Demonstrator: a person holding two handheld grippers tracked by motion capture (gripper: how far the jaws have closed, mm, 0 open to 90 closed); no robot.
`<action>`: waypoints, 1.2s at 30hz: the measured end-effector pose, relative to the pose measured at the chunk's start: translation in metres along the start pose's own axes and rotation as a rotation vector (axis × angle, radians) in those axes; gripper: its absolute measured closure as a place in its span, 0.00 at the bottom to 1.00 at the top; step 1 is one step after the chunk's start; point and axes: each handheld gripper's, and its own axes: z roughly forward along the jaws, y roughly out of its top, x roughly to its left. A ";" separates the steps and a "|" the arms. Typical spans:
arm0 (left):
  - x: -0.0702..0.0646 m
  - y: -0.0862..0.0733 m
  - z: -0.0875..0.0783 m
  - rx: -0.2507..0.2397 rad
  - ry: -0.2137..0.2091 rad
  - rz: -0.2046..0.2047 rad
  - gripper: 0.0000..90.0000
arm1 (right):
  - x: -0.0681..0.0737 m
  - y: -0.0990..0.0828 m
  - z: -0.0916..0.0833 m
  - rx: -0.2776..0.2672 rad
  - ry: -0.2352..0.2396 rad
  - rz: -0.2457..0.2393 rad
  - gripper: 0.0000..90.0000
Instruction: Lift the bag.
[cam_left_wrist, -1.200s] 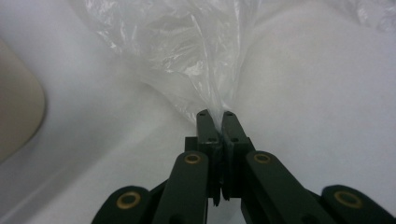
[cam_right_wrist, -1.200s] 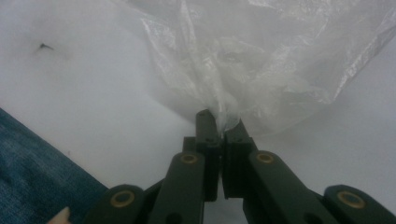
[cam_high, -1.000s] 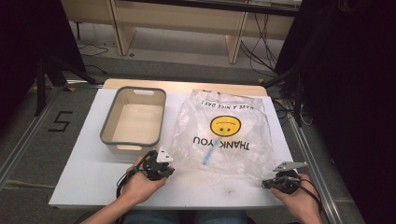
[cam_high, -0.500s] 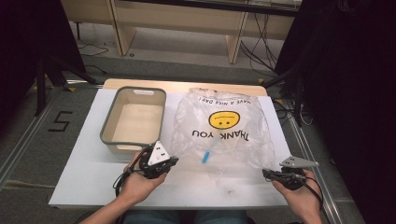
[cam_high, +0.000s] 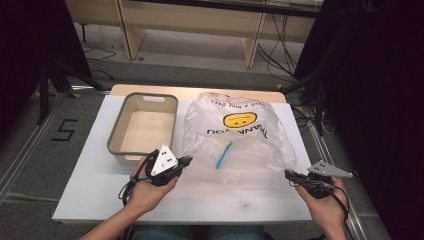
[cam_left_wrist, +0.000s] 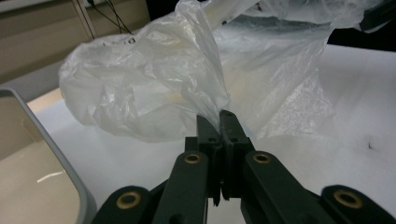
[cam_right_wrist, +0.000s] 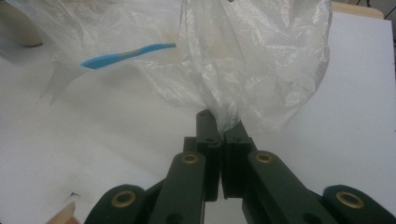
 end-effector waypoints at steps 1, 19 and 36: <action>0.001 0.002 0.000 -0.013 0.005 0.004 0.98 | 0.000 0.001 0.000 -0.009 -0.006 0.004 0.98; 0.011 0.022 0.006 -0.143 0.078 0.033 0.98 | -0.006 0.015 -0.009 -0.154 -0.084 0.014 0.98; 0.020 0.038 0.002 -0.216 0.133 0.019 0.98 | -0.004 0.026 -0.027 -0.272 -0.141 0.003 0.98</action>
